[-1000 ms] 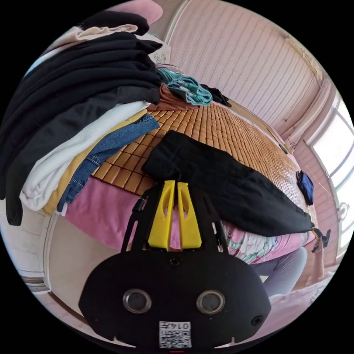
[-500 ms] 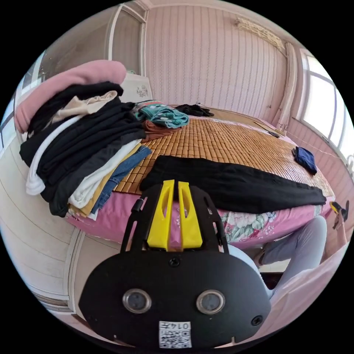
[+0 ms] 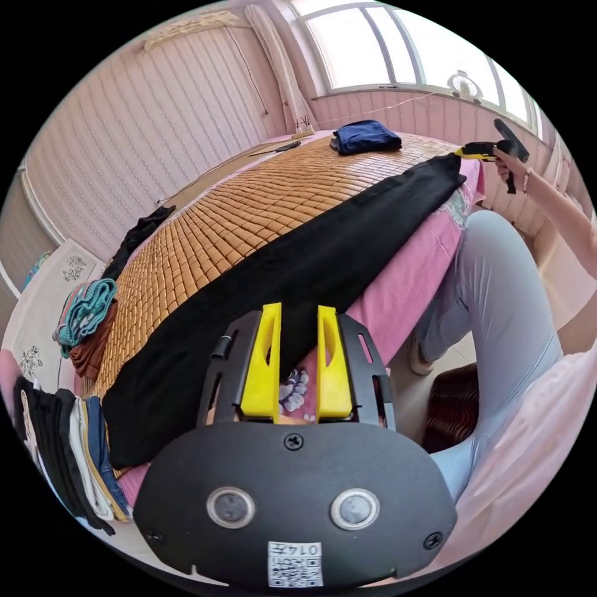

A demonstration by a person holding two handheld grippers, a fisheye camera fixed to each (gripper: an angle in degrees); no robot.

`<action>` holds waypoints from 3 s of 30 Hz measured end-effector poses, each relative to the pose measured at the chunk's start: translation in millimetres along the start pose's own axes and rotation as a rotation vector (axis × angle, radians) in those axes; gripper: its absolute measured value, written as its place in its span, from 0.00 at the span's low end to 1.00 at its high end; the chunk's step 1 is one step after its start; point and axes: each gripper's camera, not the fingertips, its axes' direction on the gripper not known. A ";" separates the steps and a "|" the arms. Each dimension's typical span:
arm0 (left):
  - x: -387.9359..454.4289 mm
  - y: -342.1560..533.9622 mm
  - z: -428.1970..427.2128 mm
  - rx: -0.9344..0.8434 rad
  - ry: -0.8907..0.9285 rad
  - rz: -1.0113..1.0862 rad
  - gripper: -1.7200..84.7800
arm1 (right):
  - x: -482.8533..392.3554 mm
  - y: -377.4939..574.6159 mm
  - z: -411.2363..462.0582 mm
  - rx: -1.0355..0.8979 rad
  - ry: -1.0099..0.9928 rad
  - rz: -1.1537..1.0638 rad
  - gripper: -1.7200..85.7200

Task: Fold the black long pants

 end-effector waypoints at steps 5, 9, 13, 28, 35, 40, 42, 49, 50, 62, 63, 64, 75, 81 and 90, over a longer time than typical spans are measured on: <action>-15.9 -7.3 -1.7 0.034 0.103 -0.047 0.02 | -7.7 -12.2 -1.0 0.023 -0.087 -0.004 0.02; -32.4 -11.6 -29.7 0.100 0.109 -0.093 0.01 | -19.0 -23.8 -0.5 0.038 -0.153 -0.024 0.02; -44.5 -11.8 -57.3 0.176 0.103 -0.118 0.01 | -11.4 -11.5 -11.7 0.074 -0.132 0.006 0.02; -45.5 27.0 -11.3 0.037 0.187 -0.193 0.01 | 6.3 16.1 33.0 -0.067 0.013 0.077 0.11; -47.2 33.4 -15.0 0.041 0.187 -0.207 0.02 | -3.3 20.2 60.6 -0.106 -0.126 0.038 0.05; -36.0 31.4 -14.4 0.043 0.249 -0.166 0.06 | -11.7 0.5 57.4 -0.084 -0.021 0.012 0.04; -29.1 33.0 -11.9 0.033 0.241 -0.151 0.06 | -18.6 -4.8 68.5 -0.146 0.039 -0.011 0.05; -42.6 60.3 -43.6 0.076 0.224 -0.205 0.08 | -40.4 4.6 78.4 -0.083 0.145 0.050 0.04; -46.1 67.2 -53.3 0.086 0.209 -0.211 0.08 | -48.2 5.4 78.1 -0.076 0.188 0.034 0.04; -134.0 148.1 -77.2 0.073 -0.003 -0.477 0.04 | -357.4 11.8 239.5 -0.307 -0.127 -0.699 0.02; -136.5 148.3 -72.2 0.052 0.007 -0.473 0.03 | -384.4 18.6 265.5 -0.353 -0.124 -0.750 0.02; -139.0 147.8 -63.2 0.011 0.022 -0.458 0.03 | -408.6 25.6 289.4 -0.393 -0.115 -0.795 0.02; -137.7 162.1 -58.6 -0.059 0.045 -0.433 0.01 | -500.2 33.4 397.3 -0.574 0.084 -0.858 0.01; -93.1 132.0 -98.0 0.057 -0.055 -0.326 0.01 | -545.2 36.5 395.1 -0.543 0.118 -0.966 0.01; 22.2 21.7 -30.5 0.189 0.185 -0.119 0.01 | -594.3 42.4 458.6 -0.713 0.175 -1.029 0.01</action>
